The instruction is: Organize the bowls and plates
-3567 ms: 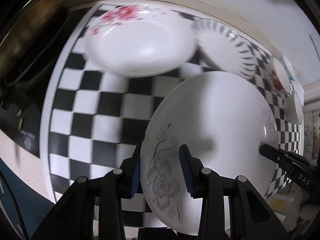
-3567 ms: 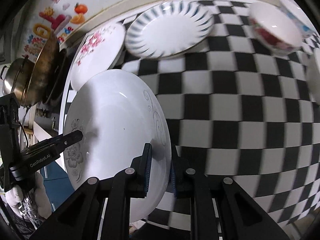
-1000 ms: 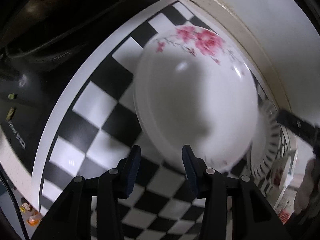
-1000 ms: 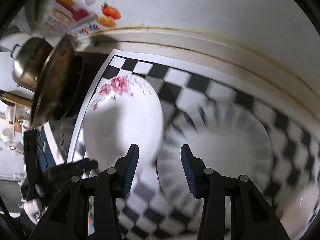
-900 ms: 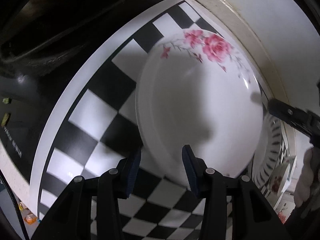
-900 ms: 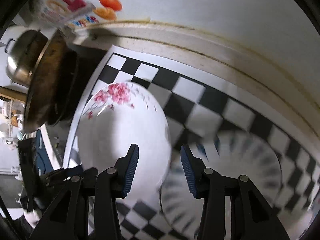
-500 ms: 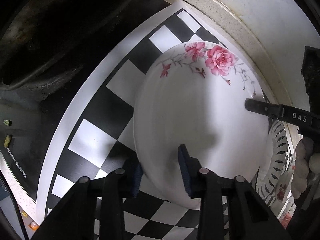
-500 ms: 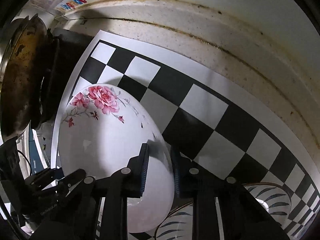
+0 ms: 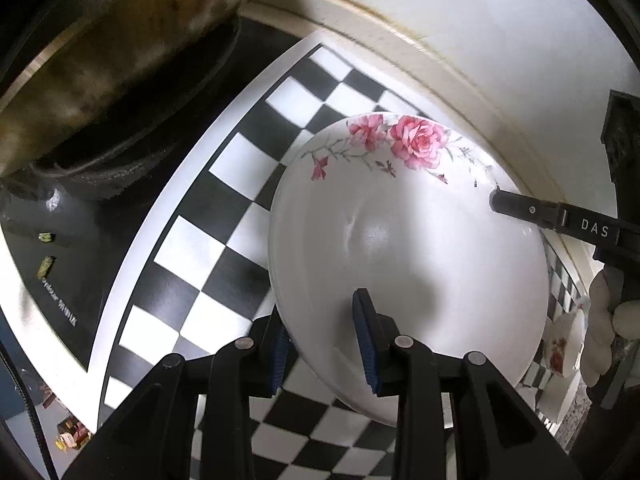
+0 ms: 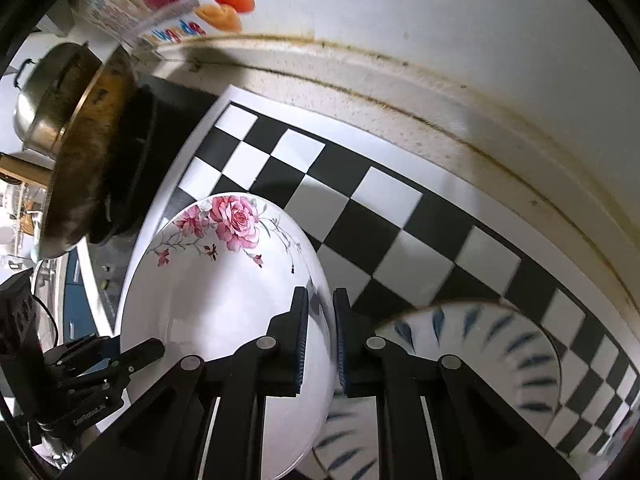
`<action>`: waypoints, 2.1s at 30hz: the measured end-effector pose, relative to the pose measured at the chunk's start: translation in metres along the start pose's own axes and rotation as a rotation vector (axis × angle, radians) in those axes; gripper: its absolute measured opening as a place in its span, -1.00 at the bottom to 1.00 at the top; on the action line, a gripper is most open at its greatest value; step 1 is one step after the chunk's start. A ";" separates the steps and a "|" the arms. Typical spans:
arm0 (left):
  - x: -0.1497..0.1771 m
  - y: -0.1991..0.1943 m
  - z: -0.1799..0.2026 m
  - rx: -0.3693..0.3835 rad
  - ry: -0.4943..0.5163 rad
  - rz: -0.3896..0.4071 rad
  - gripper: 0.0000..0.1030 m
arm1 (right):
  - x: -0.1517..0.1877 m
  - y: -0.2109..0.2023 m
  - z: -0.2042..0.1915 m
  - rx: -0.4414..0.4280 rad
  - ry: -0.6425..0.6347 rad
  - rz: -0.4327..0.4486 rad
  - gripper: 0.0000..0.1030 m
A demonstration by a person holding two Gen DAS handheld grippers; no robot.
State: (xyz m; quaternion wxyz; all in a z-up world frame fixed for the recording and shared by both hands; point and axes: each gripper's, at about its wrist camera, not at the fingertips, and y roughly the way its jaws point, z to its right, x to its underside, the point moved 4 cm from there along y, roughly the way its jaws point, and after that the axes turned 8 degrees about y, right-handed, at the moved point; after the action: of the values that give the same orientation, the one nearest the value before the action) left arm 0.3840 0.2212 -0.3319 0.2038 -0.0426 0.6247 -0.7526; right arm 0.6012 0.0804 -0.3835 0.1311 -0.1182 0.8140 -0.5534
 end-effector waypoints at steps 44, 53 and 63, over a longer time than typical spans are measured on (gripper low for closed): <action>0.155 0.044 0.214 -0.039 0.678 -0.262 -0.46 | 0.384 -0.111 0.172 0.061 0.518 0.164 -0.73; 0.166 0.051 0.223 -0.092 0.698 -0.258 -0.46 | 0.379 -0.106 0.170 0.084 0.496 0.122 -0.73; 0.180 0.061 0.245 -0.132 0.718 -0.253 -0.46 | 0.375 -0.104 0.166 0.124 0.454 0.086 -0.74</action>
State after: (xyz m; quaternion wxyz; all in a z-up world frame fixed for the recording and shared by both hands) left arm 0.3131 -0.0782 -0.3714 -0.1255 0.1339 0.6934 -0.6968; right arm 0.3120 -0.2282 -0.3765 -0.0250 0.0524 0.7913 -0.6087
